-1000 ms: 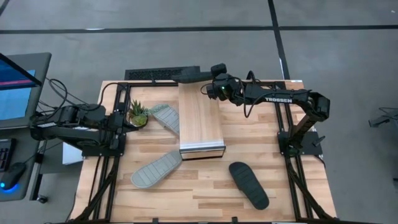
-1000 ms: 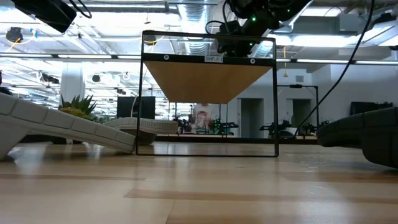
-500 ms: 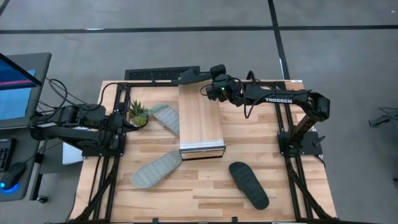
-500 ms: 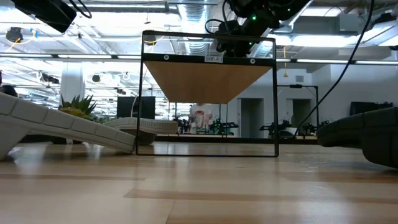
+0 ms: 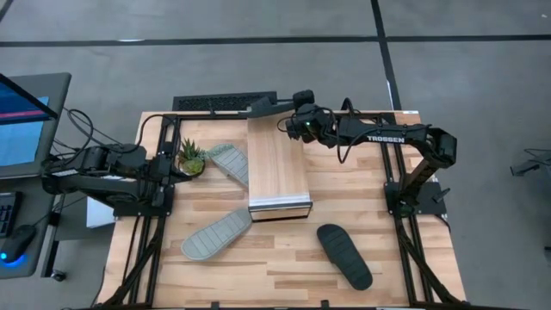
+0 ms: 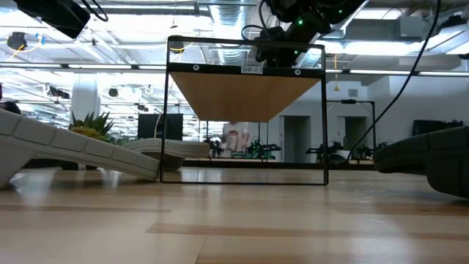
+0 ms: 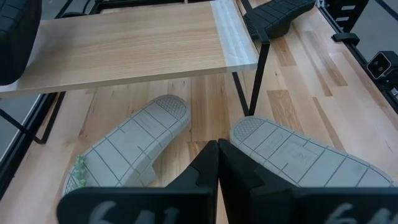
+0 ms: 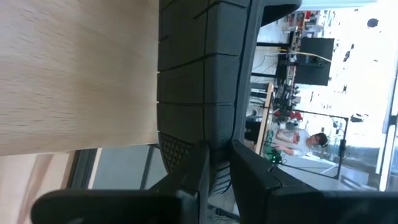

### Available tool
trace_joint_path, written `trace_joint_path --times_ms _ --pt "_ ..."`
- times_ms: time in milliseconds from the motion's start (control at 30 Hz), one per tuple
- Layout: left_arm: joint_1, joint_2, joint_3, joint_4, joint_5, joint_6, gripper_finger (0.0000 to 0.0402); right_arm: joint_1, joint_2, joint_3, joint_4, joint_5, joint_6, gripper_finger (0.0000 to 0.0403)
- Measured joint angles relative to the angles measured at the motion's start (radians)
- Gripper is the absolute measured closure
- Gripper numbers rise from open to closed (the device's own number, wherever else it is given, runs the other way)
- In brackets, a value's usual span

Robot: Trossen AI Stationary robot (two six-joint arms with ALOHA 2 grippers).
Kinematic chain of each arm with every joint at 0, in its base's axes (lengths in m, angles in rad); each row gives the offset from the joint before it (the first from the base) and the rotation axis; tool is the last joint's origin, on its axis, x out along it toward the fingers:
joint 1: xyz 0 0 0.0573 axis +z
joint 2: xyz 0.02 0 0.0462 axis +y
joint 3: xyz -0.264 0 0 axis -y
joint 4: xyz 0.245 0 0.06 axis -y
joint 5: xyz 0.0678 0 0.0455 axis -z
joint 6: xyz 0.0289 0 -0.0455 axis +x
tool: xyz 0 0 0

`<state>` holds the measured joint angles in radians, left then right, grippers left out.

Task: Pick and place slides into the shelf
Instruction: Put the top black slide on the shelf

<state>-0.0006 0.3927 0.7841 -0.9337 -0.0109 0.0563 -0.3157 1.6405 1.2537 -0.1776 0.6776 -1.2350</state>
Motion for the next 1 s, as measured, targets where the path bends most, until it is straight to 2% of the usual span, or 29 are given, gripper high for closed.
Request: trace_joint_path --times_ms 467,1000 --pt "0.0 0.0 0.0 0.0 0.0 0.0 0.0401 0.002 0.0 0.0 -0.024 -0.001 0.058 0.0346" --pt "0.0 0.0 0.0 0.0 0.0 0.0 0.0401 0.003 0.0 0.0 -0.024 -0.001 0.059 0.0268"
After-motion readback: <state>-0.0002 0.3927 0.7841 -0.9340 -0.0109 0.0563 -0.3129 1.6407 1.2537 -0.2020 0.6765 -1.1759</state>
